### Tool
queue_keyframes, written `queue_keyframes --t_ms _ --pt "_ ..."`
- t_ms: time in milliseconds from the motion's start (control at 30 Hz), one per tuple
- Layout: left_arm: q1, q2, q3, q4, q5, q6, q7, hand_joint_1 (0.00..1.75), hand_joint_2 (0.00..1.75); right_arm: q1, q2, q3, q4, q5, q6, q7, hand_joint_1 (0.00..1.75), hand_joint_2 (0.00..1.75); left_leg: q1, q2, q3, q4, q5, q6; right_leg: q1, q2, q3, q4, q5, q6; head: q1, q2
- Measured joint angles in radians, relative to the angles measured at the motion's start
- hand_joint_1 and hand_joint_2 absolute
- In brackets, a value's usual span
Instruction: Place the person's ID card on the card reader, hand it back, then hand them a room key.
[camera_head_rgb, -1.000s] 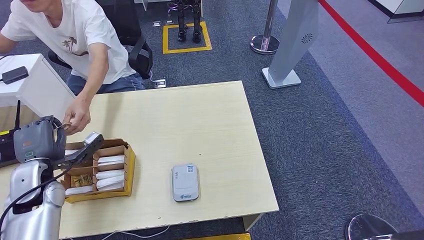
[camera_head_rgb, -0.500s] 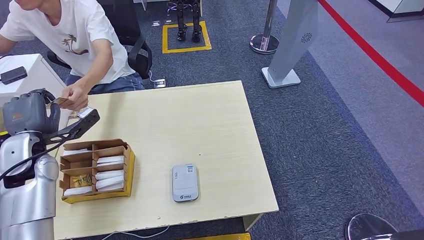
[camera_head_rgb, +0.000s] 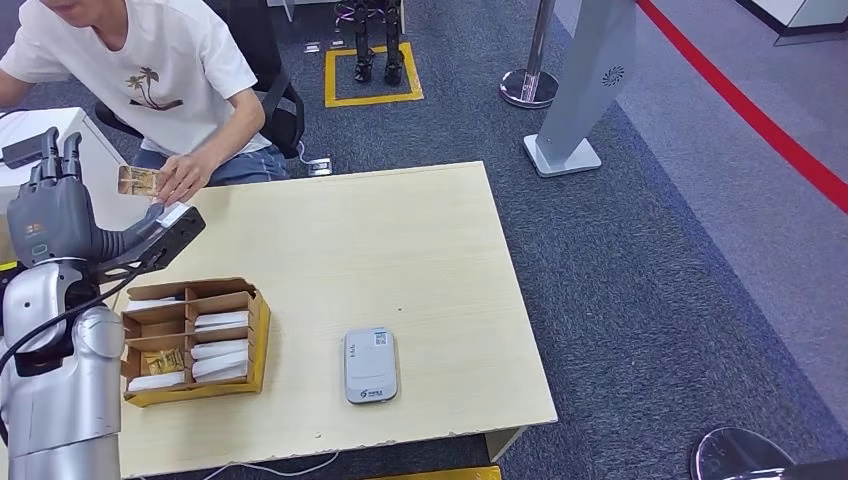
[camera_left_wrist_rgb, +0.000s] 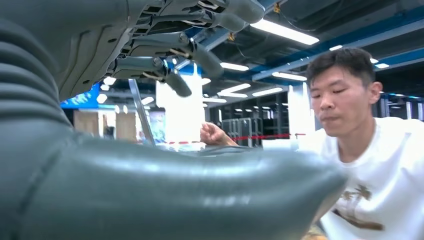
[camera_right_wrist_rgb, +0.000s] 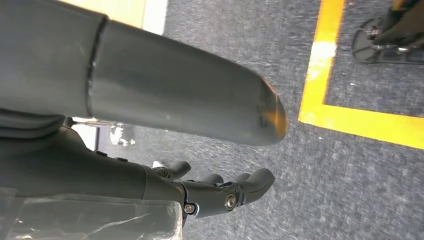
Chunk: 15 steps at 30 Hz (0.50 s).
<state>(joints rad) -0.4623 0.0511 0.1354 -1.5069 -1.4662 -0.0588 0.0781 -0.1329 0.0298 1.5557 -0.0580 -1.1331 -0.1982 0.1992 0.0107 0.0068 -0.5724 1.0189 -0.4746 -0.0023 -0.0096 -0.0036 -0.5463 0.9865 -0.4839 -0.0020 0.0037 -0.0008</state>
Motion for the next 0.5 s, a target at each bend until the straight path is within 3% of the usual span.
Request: queue_keyframes --t_ms 33,167,500 --pt "0.018 -0.007 0.0 -0.004 0.021 0.019 -0.011 0.0 0.0 0.001 0.0 0.0 0.0 0.001 0.006 0.024 0.0 0.0 0.0 0.0 0.0 0.0 0.0 0.0 0.0 0.0 0.0 0.0 0.0 0.0 0.0 0.0" --pt "0.116 -0.057 0.0 -0.021 0.167 0.119 -0.092 0.0 1.75 0.016 0.0 0.0 0.002 -0.014 0.013 0.055 0.0 0.0 0.0 0.0 -0.001 0.0 0.0 0.0 0.0 0.0 0.0 0.0 -0.001 0.001 0.0 0.0" --pt "0.428 -0.232 -0.017 -0.279 0.792 0.034 -0.276 0.0 1.75 0.025 0.0 0.0 0.007 -0.086 -0.019 0.026 0.0 0.0 -0.001 0.0 -0.001 0.0 -0.002 0.001 -0.001 0.0 -0.001 -0.001 -0.001 0.001 -0.001 0.0"
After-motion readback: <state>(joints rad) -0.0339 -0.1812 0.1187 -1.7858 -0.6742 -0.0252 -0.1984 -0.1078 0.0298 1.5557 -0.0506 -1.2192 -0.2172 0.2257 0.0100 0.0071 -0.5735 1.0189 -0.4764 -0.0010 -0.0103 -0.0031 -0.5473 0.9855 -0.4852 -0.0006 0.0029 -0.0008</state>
